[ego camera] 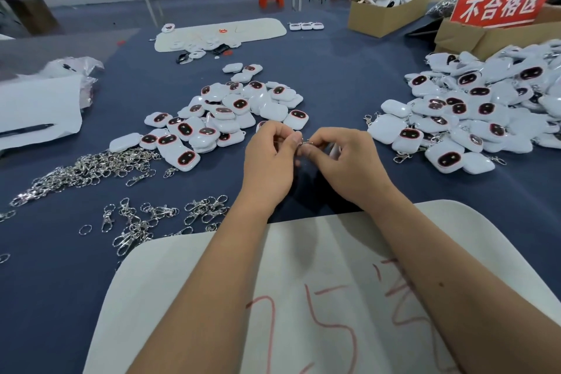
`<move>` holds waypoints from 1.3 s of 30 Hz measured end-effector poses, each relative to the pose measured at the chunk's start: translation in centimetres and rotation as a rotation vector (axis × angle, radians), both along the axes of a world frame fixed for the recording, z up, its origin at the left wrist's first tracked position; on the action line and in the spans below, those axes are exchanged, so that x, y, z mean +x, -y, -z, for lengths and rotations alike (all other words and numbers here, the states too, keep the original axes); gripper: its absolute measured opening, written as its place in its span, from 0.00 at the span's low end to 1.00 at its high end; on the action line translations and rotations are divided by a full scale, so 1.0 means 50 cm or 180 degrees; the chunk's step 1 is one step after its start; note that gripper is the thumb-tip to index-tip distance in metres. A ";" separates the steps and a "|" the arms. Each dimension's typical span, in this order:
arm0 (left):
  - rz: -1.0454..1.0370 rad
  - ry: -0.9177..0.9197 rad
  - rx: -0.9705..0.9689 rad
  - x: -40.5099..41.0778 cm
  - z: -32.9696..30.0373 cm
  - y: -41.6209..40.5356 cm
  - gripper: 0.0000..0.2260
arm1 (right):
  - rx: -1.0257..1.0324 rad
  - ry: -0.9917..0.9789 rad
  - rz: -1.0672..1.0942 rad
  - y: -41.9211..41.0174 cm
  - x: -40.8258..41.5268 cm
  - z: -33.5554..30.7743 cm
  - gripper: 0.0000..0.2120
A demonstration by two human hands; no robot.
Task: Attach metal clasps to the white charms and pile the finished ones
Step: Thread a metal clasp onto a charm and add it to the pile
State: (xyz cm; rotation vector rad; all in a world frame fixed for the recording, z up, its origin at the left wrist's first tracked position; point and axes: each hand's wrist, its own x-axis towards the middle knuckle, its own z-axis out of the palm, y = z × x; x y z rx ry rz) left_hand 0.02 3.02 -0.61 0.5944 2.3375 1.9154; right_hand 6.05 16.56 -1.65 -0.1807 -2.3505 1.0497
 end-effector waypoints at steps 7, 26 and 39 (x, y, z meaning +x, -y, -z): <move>0.0412 0.0381 0.0314 0.001 0.000 -0.002 0.06 | -0.0271 0.0046 -0.0161 -0.002 0.004 -0.005 0.10; 0.0025 0.0607 0.0873 -0.005 0.000 0.010 0.07 | -0.0289 -0.0264 0.0049 -0.007 0.001 -0.003 0.09; -0.0033 0.0258 0.0501 -0.013 0.007 0.015 0.07 | -0.0010 -0.0261 -0.0210 -0.005 -0.001 -0.004 0.05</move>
